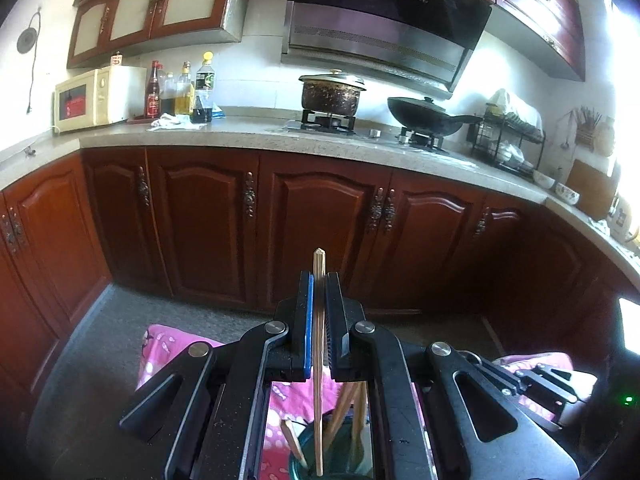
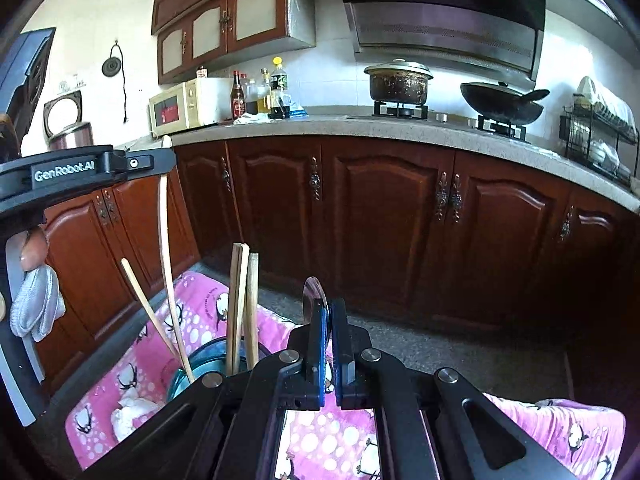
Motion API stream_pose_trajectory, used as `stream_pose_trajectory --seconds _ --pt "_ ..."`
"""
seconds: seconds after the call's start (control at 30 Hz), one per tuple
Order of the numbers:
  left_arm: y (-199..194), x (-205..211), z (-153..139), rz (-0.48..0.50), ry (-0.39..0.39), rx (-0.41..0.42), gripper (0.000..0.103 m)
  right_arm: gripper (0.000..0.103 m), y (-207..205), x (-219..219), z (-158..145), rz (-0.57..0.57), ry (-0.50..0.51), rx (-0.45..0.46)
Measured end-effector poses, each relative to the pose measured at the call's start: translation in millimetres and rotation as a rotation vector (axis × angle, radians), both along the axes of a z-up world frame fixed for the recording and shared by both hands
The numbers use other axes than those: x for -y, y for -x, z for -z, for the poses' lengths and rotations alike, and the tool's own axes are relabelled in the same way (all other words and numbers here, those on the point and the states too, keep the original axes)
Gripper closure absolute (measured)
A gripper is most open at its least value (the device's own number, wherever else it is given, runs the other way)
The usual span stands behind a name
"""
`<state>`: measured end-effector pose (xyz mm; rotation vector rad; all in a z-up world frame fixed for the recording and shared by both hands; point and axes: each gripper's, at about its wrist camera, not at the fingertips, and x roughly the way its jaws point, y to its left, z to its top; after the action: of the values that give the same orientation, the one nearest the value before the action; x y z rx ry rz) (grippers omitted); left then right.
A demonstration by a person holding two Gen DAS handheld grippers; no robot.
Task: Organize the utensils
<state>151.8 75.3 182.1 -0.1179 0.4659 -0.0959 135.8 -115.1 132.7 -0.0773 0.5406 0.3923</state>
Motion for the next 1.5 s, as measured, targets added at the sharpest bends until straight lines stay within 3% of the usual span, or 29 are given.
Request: stream_pose_trajectory --seconds 0.27,0.8,1.0,1.3,1.5 --pt "-2.4 1.1 3.7 -0.028 -0.023 0.039 0.099 0.101 1.4 -16.9 10.4 -0.014 0.057 0.033" --pt "11.0 8.4 41.2 0.013 -0.038 -0.078 0.099 0.101 20.9 -24.1 33.4 -0.062 0.097 -0.004" --pt "22.2 14.8 41.6 0.017 -0.056 -0.067 0.099 0.1 29.3 -25.3 34.1 -0.077 0.097 -0.013" --pt "22.8 17.2 39.3 0.02 -0.062 -0.077 0.099 0.097 15.9 -0.4 34.9 -0.055 -0.113 -0.144" --pt "21.2 13.7 38.2 0.028 -0.044 -0.092 0.099 0.097 11.7 -0.8 31.5 -0.051 -0.132 -0.152"
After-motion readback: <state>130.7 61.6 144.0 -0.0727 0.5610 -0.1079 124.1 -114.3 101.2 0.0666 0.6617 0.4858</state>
